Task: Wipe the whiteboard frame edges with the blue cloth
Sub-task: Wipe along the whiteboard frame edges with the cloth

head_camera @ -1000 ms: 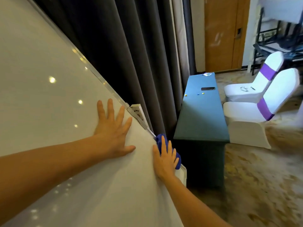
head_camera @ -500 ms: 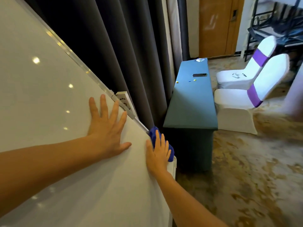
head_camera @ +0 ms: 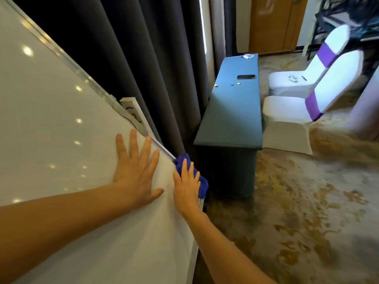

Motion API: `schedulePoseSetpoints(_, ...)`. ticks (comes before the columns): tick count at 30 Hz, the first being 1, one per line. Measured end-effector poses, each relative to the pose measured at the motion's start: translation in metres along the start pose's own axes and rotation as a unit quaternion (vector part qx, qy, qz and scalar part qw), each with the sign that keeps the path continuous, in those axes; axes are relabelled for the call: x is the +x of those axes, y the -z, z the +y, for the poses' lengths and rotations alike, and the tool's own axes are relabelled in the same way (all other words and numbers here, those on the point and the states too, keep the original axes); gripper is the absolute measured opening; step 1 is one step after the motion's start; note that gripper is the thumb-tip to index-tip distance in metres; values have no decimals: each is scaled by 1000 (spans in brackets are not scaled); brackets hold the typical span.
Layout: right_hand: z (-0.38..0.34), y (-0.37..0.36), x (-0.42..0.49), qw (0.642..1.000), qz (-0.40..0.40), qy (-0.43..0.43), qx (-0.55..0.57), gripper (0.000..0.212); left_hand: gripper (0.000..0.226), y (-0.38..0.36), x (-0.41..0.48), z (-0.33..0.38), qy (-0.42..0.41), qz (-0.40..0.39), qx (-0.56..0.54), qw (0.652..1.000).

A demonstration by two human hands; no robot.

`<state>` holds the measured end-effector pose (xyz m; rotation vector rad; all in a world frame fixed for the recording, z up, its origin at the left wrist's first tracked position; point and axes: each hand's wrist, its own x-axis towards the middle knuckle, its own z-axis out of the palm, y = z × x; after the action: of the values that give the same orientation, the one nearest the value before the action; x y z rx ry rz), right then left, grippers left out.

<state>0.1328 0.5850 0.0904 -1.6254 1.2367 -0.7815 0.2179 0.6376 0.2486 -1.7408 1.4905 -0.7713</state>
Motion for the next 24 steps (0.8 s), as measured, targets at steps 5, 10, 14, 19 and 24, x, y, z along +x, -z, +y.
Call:
schedulePoseSetpoints(5,-11,5,-2,988,-18,152,23,54,110,-1,-1,23,11,-6,-13,1000)
schedulePoseSetpoints(10,63,23,-6,997,-36,-31,-53,56,115,-3,2,27,-1,-8,-9,1000)
schedulePoseSetpoints(14,33,0,-12,998,-47,34,-37,61,116,-8,2,28,17,-10,-9,1000)
schedulePoseSetpoints(19,40,9,-25,989,-63,131,-26,64,115,-11,-2,27,-2,9,-22,1000)
schedulePoseSetpoints(24,79,25,-21,997,-62,39,-22,60,113,-8,-8,41,-8,-16,-18,1000)
